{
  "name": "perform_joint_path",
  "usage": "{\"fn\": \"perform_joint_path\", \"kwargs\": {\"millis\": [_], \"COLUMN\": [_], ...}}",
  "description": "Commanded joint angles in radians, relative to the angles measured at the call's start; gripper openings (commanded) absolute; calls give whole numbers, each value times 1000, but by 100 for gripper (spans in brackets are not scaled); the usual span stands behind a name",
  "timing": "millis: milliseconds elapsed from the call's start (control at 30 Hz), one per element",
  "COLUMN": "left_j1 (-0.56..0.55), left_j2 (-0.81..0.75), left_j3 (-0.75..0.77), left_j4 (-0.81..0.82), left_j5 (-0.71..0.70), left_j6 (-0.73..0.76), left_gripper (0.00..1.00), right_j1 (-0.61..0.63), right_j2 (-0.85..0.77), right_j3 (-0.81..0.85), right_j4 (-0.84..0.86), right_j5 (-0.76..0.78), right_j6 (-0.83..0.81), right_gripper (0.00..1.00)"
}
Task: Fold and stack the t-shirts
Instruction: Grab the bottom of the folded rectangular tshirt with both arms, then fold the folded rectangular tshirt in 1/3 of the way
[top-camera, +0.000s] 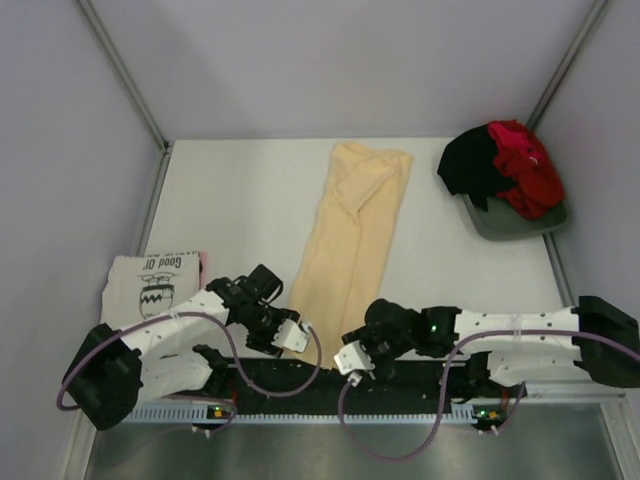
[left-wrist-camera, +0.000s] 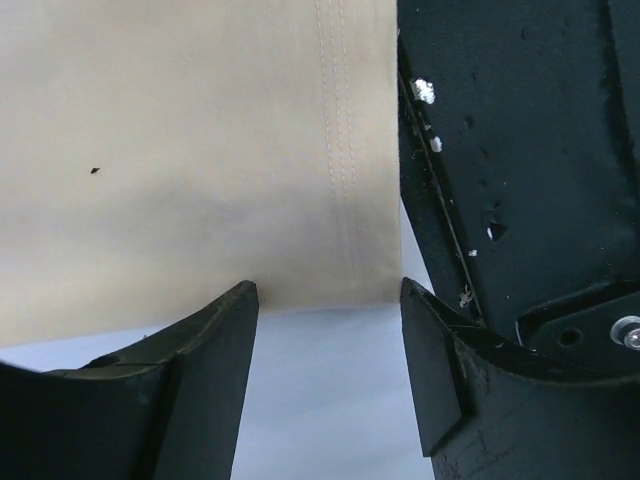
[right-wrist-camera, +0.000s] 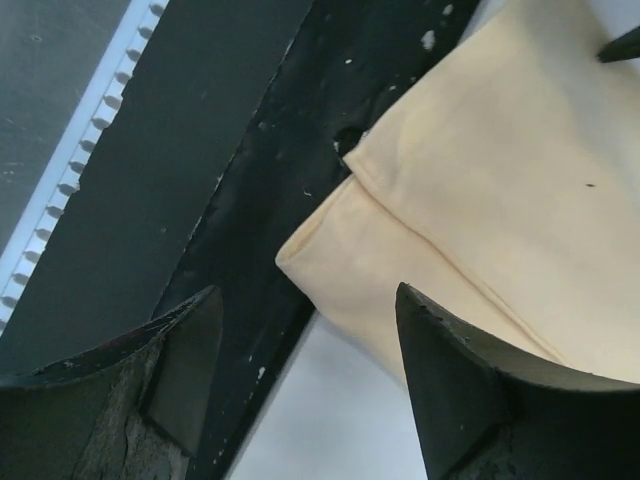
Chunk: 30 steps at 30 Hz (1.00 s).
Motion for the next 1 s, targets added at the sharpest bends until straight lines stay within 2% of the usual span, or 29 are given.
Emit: {"fn": "perform_joint_path", "kwargs": {"millis": [0,100,167,200,233,333,367,400,533,667,800,967], "left_j1": [-12,-13,-16,-16,-18,-19,-19,-21,-19,-15,5,67], "left_j2": [30,53,65,70,70,59,48,34,-1,80,226,485], "left_j3": [-22,-22,-22,-19,-13,19,38,56,162,327,527,806], "left_j4": [81,91,98,97,100,57,33,19,35,39,63,-3], "left_j5": [-28,-52,-60,-62,-62,-62,-54,-46,-100,-146,-233,-275], "left_j6": [-22,-48,-58,-68,-81,-123,-135,-153,-271,-373,-460,-494], "left_gripper": [62,55,44,35,27,0,0,0,0,0,0,0], "right_j1": [70,93,101,102,104,104,105,104,-3,-153,-345,-561], "right_j2": [123,204,241,255,267,256,237,204,46,-59,-112,-41], "right_j3": [-29,-6,-12,-15,-12,-6,-11,-18,-35,-28,-17,-21], "right_j4": [198,199,242,258,264,243,235,230,226,207,230,385], "right_j5": [75,110,104,99,96,110,115,128,104,144,142,78], "right_j6": [-24,-23,-24,-23,-15,23,34,51,155,187,177,115], "right_gripper": [69,68,66,62,54,13,4,0,0,0,0,0]}}
